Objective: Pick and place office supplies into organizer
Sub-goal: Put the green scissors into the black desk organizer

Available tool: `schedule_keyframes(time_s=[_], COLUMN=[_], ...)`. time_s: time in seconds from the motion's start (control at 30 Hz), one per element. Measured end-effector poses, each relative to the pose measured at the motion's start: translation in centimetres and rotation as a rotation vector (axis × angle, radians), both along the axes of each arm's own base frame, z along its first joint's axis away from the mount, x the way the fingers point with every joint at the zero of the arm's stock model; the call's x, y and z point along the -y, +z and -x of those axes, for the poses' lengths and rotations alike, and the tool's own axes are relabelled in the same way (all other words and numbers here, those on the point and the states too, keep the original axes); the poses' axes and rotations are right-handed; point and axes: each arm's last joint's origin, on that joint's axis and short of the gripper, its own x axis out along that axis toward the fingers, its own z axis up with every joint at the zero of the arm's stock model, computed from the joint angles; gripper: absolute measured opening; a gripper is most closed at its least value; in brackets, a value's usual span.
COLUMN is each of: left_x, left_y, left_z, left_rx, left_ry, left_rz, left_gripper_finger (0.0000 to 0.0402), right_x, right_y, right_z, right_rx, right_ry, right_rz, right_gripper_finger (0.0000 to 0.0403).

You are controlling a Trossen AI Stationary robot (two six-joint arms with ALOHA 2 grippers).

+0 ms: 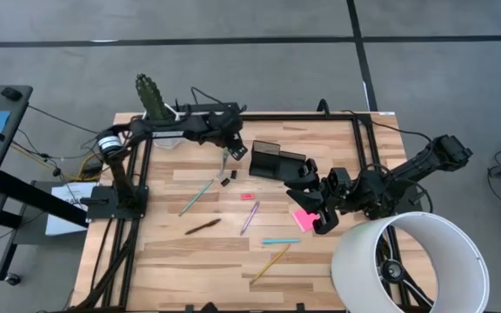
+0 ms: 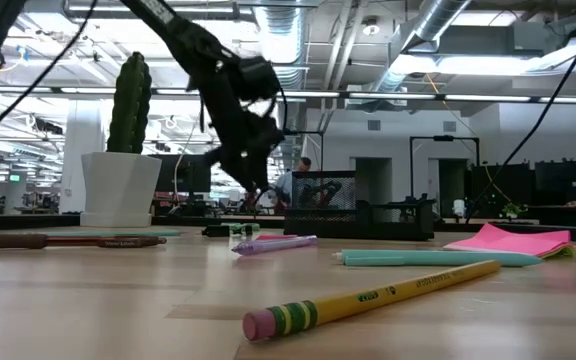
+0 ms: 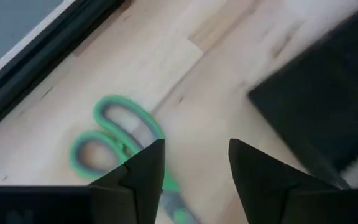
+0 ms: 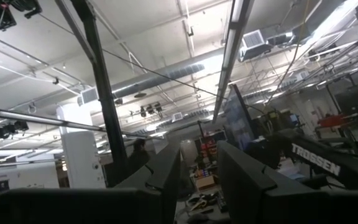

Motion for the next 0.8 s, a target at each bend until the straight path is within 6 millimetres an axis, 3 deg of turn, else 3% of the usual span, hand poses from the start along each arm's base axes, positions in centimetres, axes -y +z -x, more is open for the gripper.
schedule_keyframes(time_s=[0.3, 0.53, 0.8], left_x=[-2.1, -3.3, -3.2], left_y=[-3.2, -3.7, -4.1], left_z=[-0.5, 0.2, 0.0], left_rx=[0.009, 0.005, 0.011], left_ry=[0.144, 0.212, 0.221], left_rz=[0.020, 0.043, 0.048], left_gripper_finger=[0.0152, 0.0142, 0.0142], right_x=[0.0, 0.1, 0.7], right_y=[0.0, 0.0, 0.0], right_z=[0.0, 0.0, -0.3], right_rx=[0.000, -0.001, -0.001], right_ry=[-0.002, -0.005, -0.028], right_rz=[-0.002, -0.001, -0.002], right_gripper_finger=[0.0098, 0.0098, 0.0098])
